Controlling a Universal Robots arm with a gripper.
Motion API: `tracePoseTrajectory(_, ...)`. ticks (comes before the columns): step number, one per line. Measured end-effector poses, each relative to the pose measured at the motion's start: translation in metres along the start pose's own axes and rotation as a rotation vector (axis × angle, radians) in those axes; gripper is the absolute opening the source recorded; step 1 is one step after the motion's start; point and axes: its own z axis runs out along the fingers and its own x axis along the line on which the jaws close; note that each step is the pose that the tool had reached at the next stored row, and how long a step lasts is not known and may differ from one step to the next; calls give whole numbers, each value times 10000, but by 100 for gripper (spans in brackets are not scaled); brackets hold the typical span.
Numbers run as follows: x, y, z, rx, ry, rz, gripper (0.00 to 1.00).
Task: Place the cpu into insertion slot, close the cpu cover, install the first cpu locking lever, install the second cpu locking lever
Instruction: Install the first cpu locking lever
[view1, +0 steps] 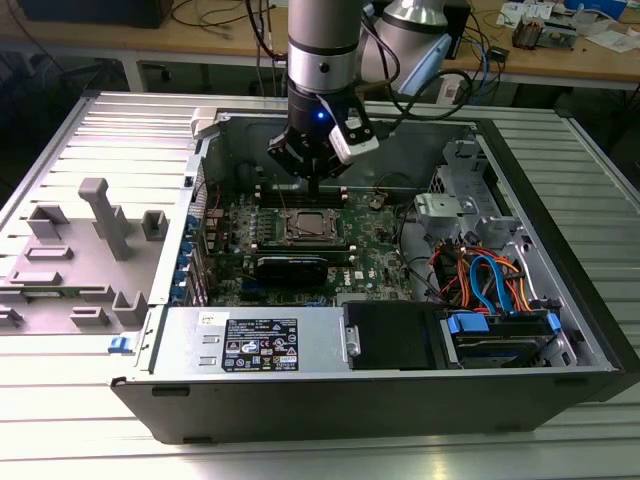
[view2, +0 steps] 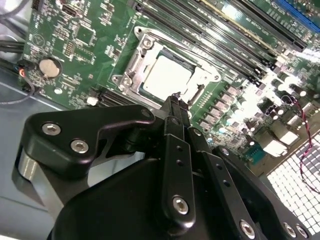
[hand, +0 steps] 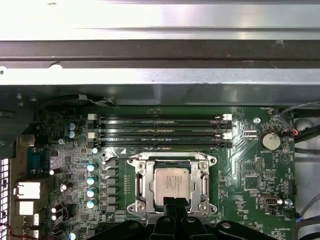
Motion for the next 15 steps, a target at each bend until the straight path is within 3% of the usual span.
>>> tracePoseTrajectory(9,219,1,8,-24,-2,-111,11)
tracePoseTrajectory(15,224,0,8,-29,-1,-156,11)
